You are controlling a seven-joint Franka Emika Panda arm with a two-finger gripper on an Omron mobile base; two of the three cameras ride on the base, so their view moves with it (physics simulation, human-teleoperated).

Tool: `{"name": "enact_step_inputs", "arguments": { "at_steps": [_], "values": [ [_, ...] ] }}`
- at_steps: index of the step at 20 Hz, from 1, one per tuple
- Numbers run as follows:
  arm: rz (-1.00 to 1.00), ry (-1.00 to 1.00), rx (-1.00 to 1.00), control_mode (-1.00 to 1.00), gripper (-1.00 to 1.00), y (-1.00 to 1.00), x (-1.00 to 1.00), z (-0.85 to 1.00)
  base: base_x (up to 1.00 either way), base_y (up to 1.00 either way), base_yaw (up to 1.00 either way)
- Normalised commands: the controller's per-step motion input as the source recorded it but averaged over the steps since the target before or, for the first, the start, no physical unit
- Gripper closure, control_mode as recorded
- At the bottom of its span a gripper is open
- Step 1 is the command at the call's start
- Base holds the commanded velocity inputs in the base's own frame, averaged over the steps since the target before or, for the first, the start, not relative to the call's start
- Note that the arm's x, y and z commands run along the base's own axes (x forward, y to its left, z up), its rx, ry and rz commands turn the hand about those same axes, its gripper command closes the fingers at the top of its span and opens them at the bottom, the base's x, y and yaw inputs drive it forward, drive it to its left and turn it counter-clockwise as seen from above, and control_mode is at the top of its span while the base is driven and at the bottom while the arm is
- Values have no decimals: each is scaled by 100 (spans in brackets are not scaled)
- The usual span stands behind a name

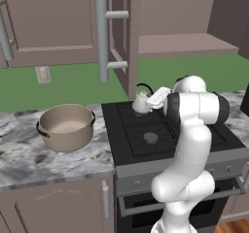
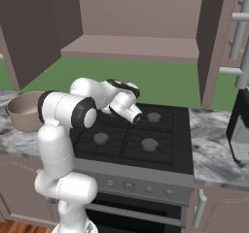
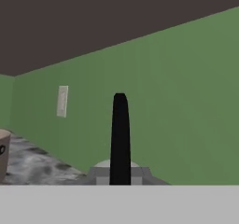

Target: Pick the kettle from the cabinet and place it on a stove burner. Then pick the pot from the counter and place it on another stove burner. Finally, turn both burners on.

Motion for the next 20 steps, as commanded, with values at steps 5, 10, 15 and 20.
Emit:
{"name": "enact_step_inputs", "arguments": {
  "at_steps": [5, 10, 15, 20],
  "values": [
    [0, 0, 0, -100, 100, 1, 26, -15, 0, 0, 0],
    [0, 0, 0, -100, 100, 0, 27, -14, 0, 0, 0],
    [0, 0, 0, -100, 100, 0, 27, -14, 0, 0, 0],
    [0, 0, 0, -100, 100, 0, 24, -14, 0, 0, 0]
  ]
}}
